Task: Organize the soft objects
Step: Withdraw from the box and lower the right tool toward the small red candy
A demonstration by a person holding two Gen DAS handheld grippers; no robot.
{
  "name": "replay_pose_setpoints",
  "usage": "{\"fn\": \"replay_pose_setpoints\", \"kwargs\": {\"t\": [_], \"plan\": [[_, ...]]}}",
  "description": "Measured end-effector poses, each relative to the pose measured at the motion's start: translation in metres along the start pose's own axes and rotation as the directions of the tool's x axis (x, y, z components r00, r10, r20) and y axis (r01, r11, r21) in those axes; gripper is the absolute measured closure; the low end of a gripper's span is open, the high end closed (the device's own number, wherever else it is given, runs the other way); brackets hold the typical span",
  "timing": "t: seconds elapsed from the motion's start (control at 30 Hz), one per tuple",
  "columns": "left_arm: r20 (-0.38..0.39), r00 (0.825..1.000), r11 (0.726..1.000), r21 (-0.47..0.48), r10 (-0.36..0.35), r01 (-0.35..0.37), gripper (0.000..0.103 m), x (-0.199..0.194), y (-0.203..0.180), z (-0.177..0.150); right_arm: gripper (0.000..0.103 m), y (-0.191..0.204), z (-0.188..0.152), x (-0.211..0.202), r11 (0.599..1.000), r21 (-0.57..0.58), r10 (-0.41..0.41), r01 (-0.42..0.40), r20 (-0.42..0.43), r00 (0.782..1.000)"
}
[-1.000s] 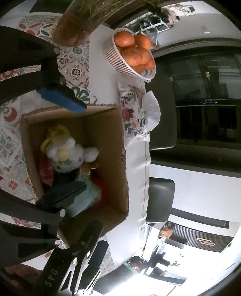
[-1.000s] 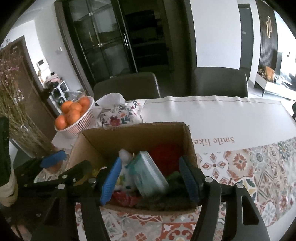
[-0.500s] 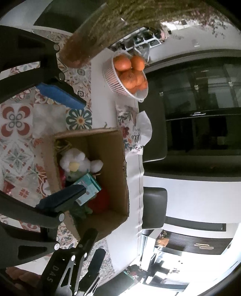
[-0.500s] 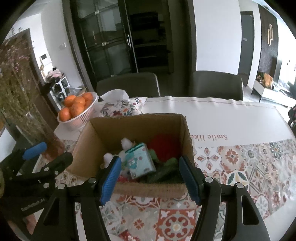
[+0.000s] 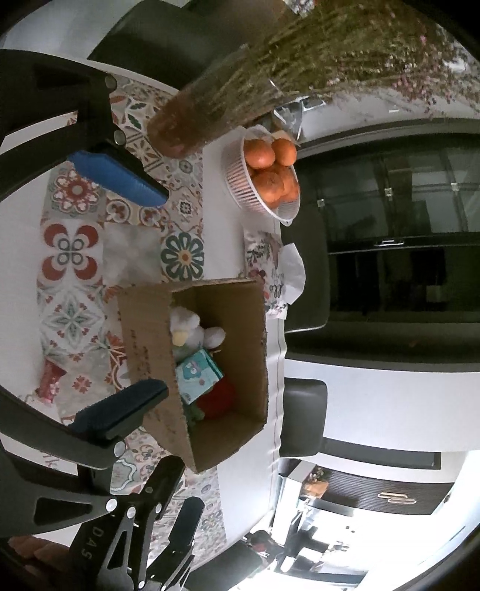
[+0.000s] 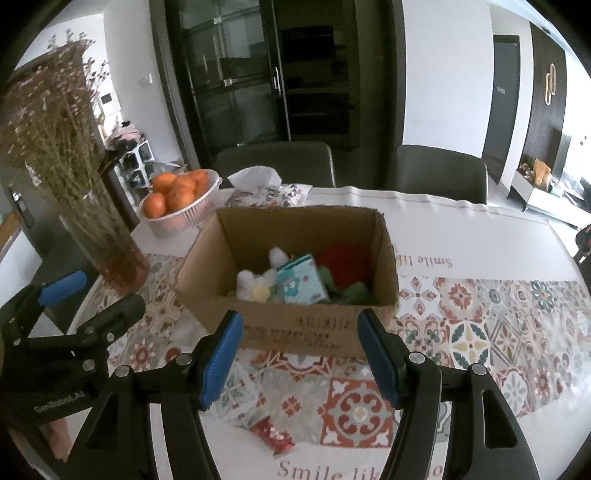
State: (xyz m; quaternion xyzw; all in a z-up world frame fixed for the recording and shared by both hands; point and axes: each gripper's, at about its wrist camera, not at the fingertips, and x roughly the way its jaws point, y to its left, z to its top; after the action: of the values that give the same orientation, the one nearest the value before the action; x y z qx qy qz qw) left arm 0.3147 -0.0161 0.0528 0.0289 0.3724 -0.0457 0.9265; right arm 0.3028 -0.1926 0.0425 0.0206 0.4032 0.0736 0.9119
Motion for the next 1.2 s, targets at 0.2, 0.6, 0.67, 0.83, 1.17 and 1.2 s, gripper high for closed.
{"fn": "replay_pose_setpoints", "kwargs": {"t": [0.2, 0.6, 0.67, 0.83, 1.17, 1.2], "plan": [[-0.005, 1.0, 1.0, -0.007, 0.016, -0.016, 0.005, -0.015, 0.003, -0.019, 0.037, 0.008, -0.017, -0.005, 1.0, -0.026, 0.016, -0.017, -0.038, 0.999], [-0.063, 0.996, 0.998, -0.028, 0.057, -0.059, 0.005, -0.027, 0.008, -0.057, 0.037, 0.017, -0.05, 0.0, 0.997, -0.064, 0.04, -0.048, -0.121, 0.992], [-0.079, 0.995, 0.997, -0.039, 0.059, -0.063, 0.005, -0.026, 0.009, -0.064, 0.037, 0.018, -0.055, 0.001, 0.996, -0.07, 0.045, -0.054, -0.131, 0.99], [-0.127, 0.99, 0.996, -0.055, 0.061, -0.068, 0.005, -0.022, 0.011, -0.082, 0.037, 0.022, -0.069, 0.011, 0.994, -0.085, 0.053, -0.069, -0.175, 0.983], [-0.224, 0.972, 0.992, -0.082, 0.074, -0.095, 0.005, -0.008, 0.017, -0.117, 0.037, 0.027, -0.096, 0.035, 0.989, -0.12, 0.056, -0.09, -0.259, 0.964], [-0.237, 0.969, 0.992, -0.083, 0.073, -0.095, 0.005, -0.005, 0.017, -0.12, 0.037, 0.027, -0.098, 0.037, 0.989, -0.12, 0.056, -0.091, -0.266, 0.962]]}}
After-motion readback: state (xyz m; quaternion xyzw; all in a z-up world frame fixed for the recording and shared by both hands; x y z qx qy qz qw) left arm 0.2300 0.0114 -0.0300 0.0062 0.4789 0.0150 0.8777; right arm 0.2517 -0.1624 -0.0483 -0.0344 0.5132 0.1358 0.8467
